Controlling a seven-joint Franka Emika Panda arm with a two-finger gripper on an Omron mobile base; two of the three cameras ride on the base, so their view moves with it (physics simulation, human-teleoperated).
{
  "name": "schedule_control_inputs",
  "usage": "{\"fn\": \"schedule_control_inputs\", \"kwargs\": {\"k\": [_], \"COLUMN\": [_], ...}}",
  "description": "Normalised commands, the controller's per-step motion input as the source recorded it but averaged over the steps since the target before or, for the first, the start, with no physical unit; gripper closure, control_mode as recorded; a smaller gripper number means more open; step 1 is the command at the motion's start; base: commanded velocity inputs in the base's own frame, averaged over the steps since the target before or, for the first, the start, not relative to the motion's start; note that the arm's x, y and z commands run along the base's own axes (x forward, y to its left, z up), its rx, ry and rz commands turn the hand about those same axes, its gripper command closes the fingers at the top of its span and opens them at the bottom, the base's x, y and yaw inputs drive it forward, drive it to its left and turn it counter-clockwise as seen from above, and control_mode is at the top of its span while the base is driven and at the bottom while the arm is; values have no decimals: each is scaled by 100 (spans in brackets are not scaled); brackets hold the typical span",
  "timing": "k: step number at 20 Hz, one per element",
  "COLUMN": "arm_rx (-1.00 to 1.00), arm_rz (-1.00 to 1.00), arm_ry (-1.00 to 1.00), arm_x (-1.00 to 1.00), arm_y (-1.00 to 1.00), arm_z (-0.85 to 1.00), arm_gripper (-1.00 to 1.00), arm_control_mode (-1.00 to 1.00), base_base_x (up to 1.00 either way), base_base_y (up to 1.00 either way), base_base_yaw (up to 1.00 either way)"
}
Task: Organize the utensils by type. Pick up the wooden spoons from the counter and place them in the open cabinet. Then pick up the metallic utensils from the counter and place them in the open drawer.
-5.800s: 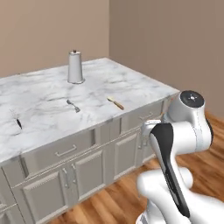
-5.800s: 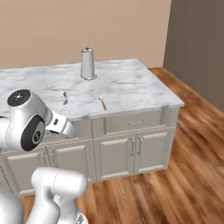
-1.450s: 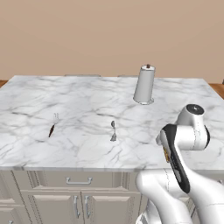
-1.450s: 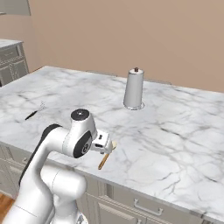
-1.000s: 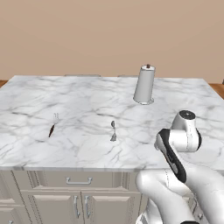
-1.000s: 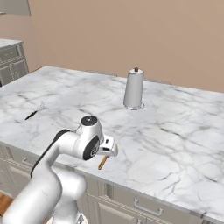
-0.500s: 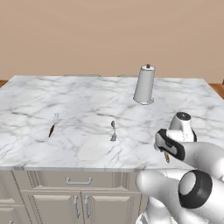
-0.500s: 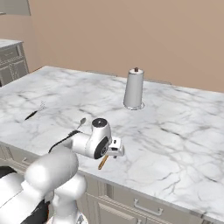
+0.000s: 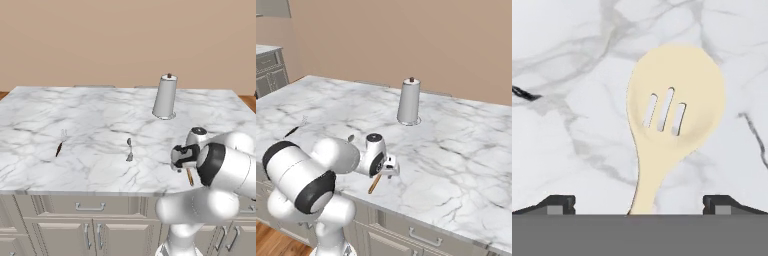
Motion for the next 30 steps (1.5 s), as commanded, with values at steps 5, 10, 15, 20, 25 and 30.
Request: {"fn": "schedule_control_inputs", "kwargs": {"k": [5,10,15,20,25,30], "arm_rx": [0,0,-1,-3,0,5], "arm_rz": [0,0,-1,-2,0,0], "arm_ry": [5,0,0,0,4,21], "arm_x": [21,0,-2,0,0,0], "arm_y": [0,0,12,34,33,15], "arm_z": [-33,-44,-44,-18,4,38], "arm_gripper": [100,100,100,100,100,100], "arm_control_mode": [-100,-100,-100,-100,-100,-100], "base_base_x": [0,0,0,0,0,0], "base_base_y": [0,0,0,0,0,0], "base_base_yaw": [0,0,0,0,0,0]}}
